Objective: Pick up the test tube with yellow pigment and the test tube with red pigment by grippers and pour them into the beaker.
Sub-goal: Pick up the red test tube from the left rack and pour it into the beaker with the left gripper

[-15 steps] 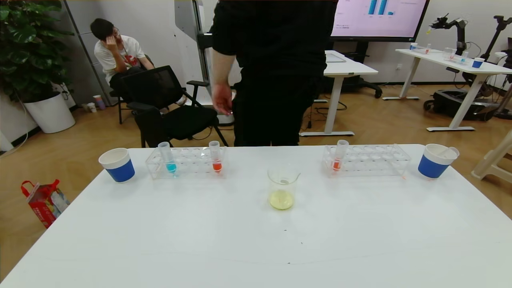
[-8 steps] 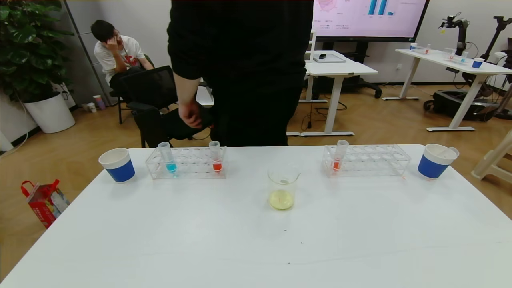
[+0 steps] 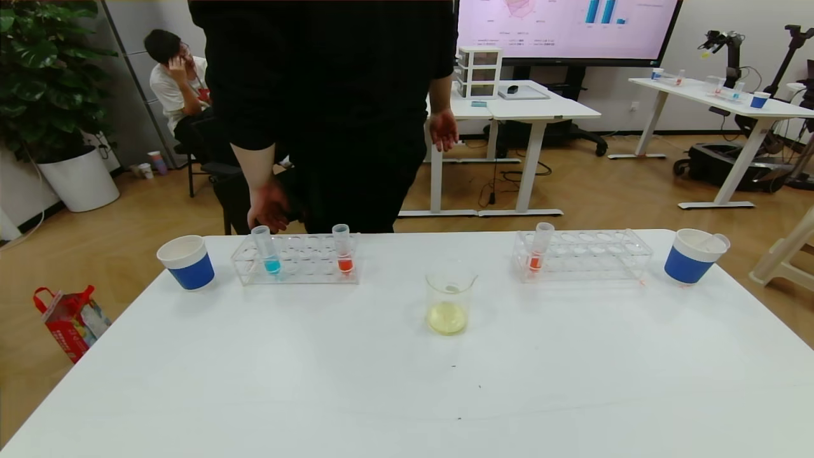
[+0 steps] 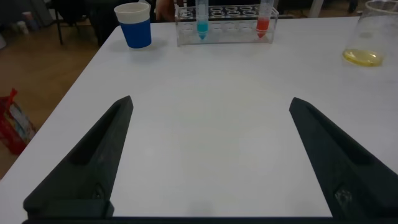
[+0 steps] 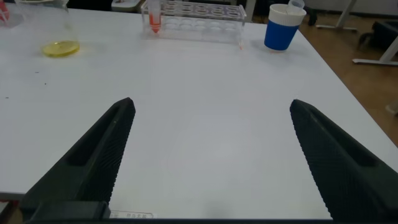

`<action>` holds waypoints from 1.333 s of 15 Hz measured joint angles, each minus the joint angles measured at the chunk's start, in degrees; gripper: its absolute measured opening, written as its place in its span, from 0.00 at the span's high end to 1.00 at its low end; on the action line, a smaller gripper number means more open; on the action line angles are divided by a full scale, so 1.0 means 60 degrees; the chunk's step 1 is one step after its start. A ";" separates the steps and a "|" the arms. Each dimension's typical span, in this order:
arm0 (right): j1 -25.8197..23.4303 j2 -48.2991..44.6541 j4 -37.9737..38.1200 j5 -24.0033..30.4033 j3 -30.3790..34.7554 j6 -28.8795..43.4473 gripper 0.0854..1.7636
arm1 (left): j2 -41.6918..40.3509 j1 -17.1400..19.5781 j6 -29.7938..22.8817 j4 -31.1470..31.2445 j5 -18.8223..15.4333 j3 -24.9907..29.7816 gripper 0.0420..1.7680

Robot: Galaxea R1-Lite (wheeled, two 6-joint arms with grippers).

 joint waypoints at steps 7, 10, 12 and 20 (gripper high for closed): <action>0.0000 0.0000 0.0000 -0.0008 0.0000 0.0004 0.02 | 0.0000 0.0000 0.0148 0.0026 0.0022 -0.0004 0.01; 0.0000 0.0000 -0.0004 -0.0004 0.0000 0.0006 0.02 | 0.0004 0.0000 0.0156 -0.0016 -0.0014 -0.0223 0.01; 0.0000 0.0000 -0.0004 -0.0008 0.0000 0.0006 0.02 | 0.0173 0.0000 0.0179 0.0100 -0.0142 -0.0886 0.01; 0.0000 0.0000 0.0000 -0.0004 0.0000 0.0004 0.02 | 0.4996 -0.0211 0.0124 -0.2034 -0.0230 -0.3834 0.01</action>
